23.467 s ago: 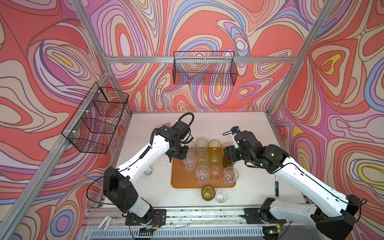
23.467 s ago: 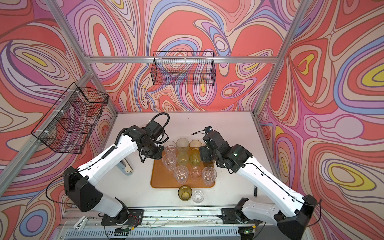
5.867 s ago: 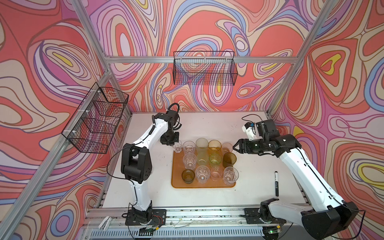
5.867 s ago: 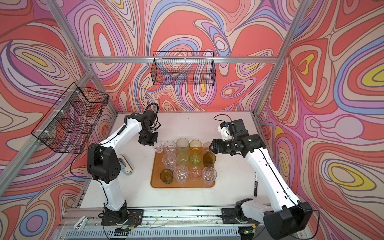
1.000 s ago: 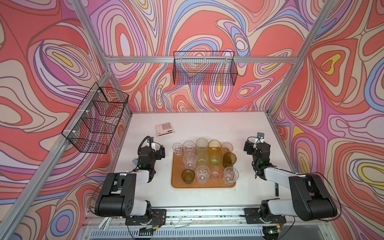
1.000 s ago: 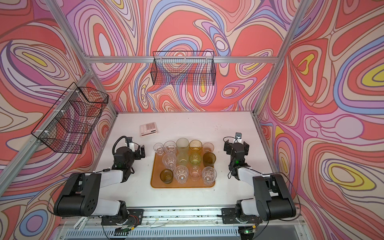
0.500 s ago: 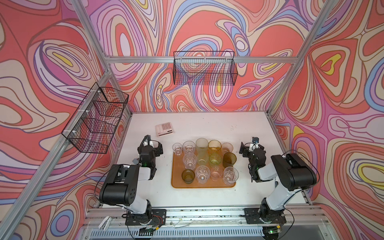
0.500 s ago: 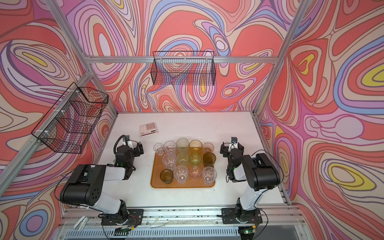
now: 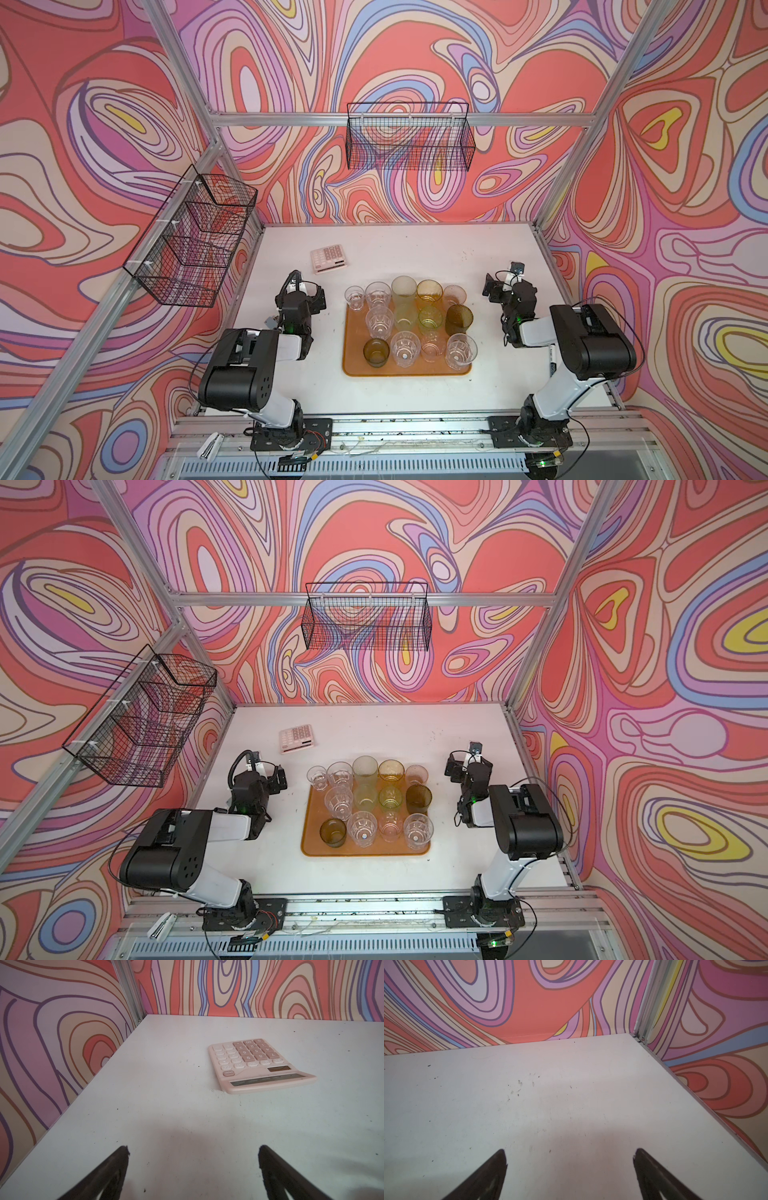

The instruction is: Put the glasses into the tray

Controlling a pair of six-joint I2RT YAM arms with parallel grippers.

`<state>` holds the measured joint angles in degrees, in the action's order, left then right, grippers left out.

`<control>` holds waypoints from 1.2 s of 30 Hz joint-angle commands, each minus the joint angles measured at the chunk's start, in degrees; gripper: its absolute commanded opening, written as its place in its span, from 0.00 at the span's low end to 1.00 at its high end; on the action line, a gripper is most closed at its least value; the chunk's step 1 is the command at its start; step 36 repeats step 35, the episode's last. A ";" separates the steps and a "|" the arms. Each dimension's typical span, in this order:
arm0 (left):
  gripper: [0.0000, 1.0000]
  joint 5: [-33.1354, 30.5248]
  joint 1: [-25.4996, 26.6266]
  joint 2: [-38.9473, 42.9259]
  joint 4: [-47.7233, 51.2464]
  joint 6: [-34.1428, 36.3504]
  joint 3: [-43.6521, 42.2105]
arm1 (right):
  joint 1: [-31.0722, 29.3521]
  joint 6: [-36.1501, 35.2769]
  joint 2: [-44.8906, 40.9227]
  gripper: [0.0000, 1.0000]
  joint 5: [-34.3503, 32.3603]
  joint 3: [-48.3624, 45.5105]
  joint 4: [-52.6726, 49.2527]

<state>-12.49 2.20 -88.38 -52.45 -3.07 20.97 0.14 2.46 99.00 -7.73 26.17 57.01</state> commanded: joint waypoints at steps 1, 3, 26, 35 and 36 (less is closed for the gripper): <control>1.00 -0.33 0.08 0.05 -0.41 0.24 -0.40 | -0.05 1.44 -0.74 0.98 -2.03 -0.73 0.29; 1.00 -0.34 0.08 0.04 -0.39 0.24 -0.40 | 0.00 1.34 -0.74 0.98 -2.02 -0.75 0.29; 1.00 -0.34 0.09 0.01 -0.38 0.26 -0.39 | -0.06 1.32 -0.76 0.98 -2.05 -0.66 0.29; 1.00 -0.31 0.09 -0.02 -0.43 0.21 -0.35 | -0.93 0.42 -0.48 0.98 -2.83 0.13 -1.06; 1.00 -0.31 0.09 -0.02 -0.43 0.21 -0.35 | -0.93 0.42 -0.48 0.98 -2.83 0.13 -1.06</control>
